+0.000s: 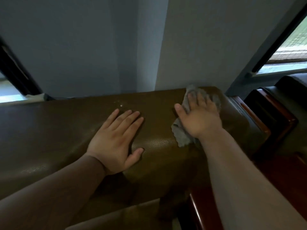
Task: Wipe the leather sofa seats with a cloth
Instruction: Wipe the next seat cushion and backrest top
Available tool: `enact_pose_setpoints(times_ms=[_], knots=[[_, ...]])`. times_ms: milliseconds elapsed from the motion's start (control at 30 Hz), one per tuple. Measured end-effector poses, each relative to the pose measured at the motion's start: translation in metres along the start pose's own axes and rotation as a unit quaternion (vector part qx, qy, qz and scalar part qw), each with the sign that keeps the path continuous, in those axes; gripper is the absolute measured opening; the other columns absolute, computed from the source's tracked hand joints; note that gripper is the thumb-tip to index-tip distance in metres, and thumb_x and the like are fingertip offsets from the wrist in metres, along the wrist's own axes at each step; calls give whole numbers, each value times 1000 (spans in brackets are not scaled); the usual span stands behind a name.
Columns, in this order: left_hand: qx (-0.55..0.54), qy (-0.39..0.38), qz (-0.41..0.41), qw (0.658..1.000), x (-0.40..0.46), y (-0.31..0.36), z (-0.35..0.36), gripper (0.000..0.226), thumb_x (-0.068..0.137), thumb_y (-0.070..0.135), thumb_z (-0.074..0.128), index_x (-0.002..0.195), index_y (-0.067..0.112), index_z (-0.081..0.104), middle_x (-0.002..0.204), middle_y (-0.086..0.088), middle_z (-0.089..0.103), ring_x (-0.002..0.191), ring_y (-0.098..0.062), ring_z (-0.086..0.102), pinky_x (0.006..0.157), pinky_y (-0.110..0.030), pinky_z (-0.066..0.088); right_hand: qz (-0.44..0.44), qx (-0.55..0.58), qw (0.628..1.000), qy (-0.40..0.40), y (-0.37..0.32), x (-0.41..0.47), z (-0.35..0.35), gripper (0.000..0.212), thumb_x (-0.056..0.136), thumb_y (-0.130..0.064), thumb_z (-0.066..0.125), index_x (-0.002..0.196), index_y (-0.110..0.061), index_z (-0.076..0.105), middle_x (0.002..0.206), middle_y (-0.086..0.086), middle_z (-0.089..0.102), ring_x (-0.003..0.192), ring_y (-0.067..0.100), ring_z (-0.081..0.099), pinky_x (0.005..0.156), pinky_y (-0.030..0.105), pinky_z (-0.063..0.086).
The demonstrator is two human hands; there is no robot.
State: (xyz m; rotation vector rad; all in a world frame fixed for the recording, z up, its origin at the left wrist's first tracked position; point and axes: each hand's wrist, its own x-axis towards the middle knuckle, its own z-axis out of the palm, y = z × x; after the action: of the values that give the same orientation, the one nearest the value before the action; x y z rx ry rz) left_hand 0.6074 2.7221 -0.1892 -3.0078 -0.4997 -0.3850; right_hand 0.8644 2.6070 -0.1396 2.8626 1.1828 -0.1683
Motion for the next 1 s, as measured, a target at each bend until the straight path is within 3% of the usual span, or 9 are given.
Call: enact_pose_setpoints(times_ms=[33,100,233,300,433,567,800,900,1000], knots=[[1,3,0,1000,-1,1,0,86,91,63,46,155,7,48,160,-14,47,150,-33,41,127,-56,22,-3,4,1000,-6,-26,1,4,90,94,-79,-1,166,-25,-1,174,11,-5,160,32,-5,129,50,0],[1,13,2,1000,-2,0,0,86,91,63,47,153,4,50,155,-17,51,148,-35,43,128,-55,21,-107,38,993,-16,-80,-10,10,78,101,-71,5,166,-28,6,174,9,-4,160,30,-7,129,47,-2],[-9,32,-4,999,-3,-2,1,83,89,62,52,144,1,58,146,-20,57,141,-36,49,128,-53,23,-262,52,964,4,-106,-27,-1,55,113,-43,9,166,-27,11,173,-7,-1,159,15,-6,118,25,-20],[-20,42,-1,999,-4,-2,3,79,88,61,56,141,2,60,144,-18,58,139,-35,51,126,-54,27,-240,48,969,23,-95,-22,4,56,113,-40,8,166,-23,10,173,-6,2,159,14,-5,117,23,-18],[-31,32,-9,999,-5,-2,0,74,87,58,60,137,4,63,143,-16,59,139,-34,50,124,-54,30,-196,74,973,94,-102,-22,26,66,108,-51,1,165,-26,21,174,0,10,160,22,6,130,36,1],[-46,-19,-27,998,-9,6,-22,68,94,57,49,142,10,60,150,-11,55,147,-30,43,127,-51,26,-196,70,975,79,-100,-25,21,63,109,-51,5,165,-26,22,174,-1,11,160,22,6,129,35,0],[-46,-57,-288,955,-41,-62,-64,73,100,70,34,160,28,36,170,2,29,161,-20,14,132,-49,9,-178,66,979,70,-99,-22,23,67,107,-60,5,166,-29,15,174,-4,5,160,19,1,130,39,2],[-35,-58,-318,946,-67,-81,-57,77,100,69,29,164,27,28,173,1,22,162,-19,9,132,-46,5,-178,58,980,65,-101,-19,23,72,105,-65,5,166,-29,13,174,-4,3,160,19,-1,130,40,2],[1,-58,-285,957,-64,-78,-39,79,100,67,22,167,24,20,174,1,19,162,-19,6,132,-46,0,-182,52,980,57,-102,-17,23,72,104,-65,4,166,-29,10,174,-3,0,160,20,-2,130,41,0]])
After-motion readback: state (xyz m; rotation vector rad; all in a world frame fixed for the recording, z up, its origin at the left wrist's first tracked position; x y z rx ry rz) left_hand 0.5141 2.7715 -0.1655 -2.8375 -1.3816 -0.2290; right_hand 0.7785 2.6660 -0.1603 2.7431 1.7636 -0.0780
